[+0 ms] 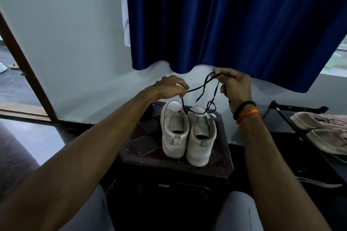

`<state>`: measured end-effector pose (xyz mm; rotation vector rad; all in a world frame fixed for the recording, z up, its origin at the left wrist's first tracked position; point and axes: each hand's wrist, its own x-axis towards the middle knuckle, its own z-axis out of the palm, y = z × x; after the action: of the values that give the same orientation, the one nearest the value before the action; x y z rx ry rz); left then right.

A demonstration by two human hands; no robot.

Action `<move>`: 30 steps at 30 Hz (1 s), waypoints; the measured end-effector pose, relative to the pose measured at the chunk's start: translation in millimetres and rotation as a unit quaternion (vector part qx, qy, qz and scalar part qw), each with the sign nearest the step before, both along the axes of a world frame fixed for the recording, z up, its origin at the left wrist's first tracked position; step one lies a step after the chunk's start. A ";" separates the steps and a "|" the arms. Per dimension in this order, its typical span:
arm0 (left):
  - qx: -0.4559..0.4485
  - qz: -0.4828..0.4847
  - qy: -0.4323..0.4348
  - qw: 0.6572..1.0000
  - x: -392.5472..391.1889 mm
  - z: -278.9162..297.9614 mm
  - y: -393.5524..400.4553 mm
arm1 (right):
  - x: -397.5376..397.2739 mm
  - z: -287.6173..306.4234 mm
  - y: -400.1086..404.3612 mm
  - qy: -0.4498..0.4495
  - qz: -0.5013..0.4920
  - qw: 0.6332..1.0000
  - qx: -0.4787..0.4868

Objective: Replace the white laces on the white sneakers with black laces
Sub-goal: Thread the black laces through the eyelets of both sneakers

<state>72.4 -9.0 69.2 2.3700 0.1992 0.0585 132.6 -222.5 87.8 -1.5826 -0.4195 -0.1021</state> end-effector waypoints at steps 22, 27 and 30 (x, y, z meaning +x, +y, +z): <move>0.168 -0.034 -0.136 0.976 26.9 44.8 -20.9 | 13.6 -28.8 2.5 -0.023 0.019 0.981 -0.191; 0.169 -0.098 -0.104 0.975 28.3 39.2 -26.2 | 8.5 -17.5 19.8 0.014 0.114 0.986 -0.118; 0.150 -0.092 -0.122 0.977 27.0 40.4 -20.6 | 8.5 -16.8 19.9 0.008 0.133 0.979 -0.155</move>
<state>99.4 -29.6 109.6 2.6406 -0.1599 0.3091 141.2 -202.6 70.9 -1.8153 -0.6536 0.1900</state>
